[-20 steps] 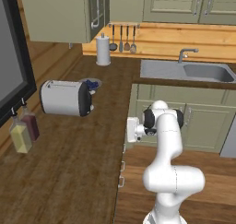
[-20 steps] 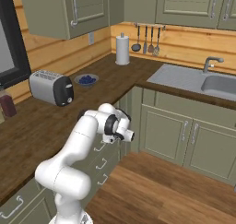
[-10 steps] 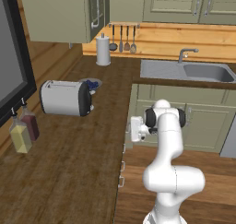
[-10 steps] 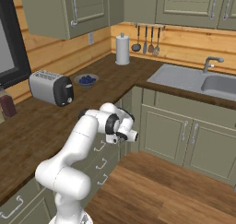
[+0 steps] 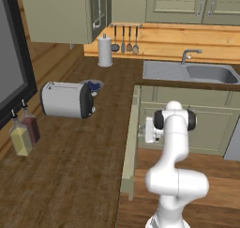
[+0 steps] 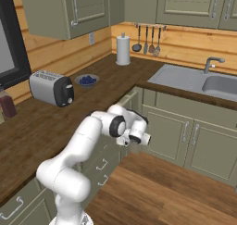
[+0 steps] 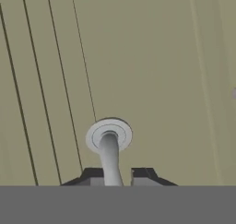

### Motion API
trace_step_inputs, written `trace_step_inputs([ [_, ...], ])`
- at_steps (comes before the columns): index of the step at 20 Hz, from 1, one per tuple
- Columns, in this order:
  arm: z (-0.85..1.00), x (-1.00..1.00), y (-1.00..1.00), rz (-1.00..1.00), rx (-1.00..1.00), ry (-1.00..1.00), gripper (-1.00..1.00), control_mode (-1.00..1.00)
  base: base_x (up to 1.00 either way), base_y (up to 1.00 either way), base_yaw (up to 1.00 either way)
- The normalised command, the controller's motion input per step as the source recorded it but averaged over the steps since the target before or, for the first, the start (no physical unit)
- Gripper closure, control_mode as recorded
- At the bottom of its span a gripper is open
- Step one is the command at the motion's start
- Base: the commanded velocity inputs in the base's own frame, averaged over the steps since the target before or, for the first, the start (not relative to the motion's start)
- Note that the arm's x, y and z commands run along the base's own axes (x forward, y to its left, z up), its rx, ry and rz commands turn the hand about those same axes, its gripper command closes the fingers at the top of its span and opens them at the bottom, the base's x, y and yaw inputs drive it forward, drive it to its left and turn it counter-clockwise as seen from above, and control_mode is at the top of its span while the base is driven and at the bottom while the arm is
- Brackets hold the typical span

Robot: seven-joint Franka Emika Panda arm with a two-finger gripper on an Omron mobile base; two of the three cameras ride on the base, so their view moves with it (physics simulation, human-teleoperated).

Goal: Take a straw from the drawer in front and place it inside the glass cup on the dining counter.

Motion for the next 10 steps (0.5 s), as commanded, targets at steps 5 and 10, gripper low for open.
trace_step_inputs([
  [5, 0.0, -0.35, -0.82, 0.03, 0.11, -0.02, 1.0, -1.0, 0.0, 0.0, 0.0],
  [10, 0.01, -0.27, -0.85, 0.05, 0.13, -0.01, 1.0, -1.0, 0.0, 0.0, 0.0],
])
